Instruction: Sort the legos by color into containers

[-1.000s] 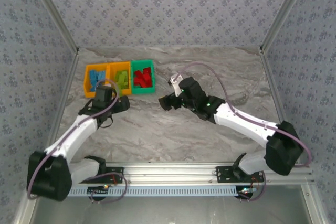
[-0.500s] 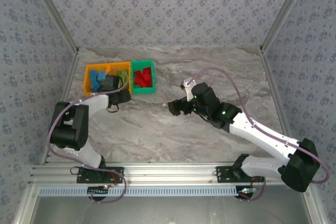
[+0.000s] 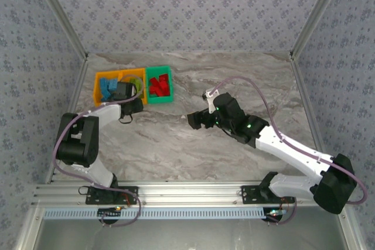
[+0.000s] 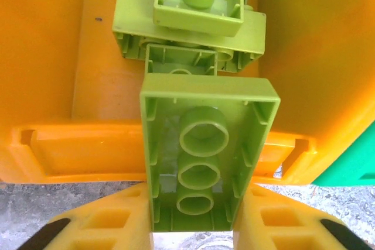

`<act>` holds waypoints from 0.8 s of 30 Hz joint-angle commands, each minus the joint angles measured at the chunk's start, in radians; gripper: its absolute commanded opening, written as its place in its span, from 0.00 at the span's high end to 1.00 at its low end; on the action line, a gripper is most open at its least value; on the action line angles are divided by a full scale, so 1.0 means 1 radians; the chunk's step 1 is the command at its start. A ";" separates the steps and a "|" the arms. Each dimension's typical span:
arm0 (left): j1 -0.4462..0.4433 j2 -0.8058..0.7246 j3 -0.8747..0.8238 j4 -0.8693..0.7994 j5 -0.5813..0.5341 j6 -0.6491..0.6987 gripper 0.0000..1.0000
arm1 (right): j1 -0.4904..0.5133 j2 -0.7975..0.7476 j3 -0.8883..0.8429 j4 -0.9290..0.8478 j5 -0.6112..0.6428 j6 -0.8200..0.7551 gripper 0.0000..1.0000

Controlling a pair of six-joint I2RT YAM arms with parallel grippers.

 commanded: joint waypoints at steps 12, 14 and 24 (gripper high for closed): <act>0.008 -0.137 0.105 -0.137 0.003 0.033 0.73 | -0.002 0.019 0.003 0.016 -0.006 0.033 0.01; 0.013 -0.104 0.153 -0.148 -0.007 0.054 0.73 | -0.002 0.019 0.004 0.016 -0.010 0.034 0.01; 0.052 0.124 0.390 -0.157 -0.004 0.075 0.53 | -0.002 -0.032 -0.004 -0.039 0.023 0.041 0.00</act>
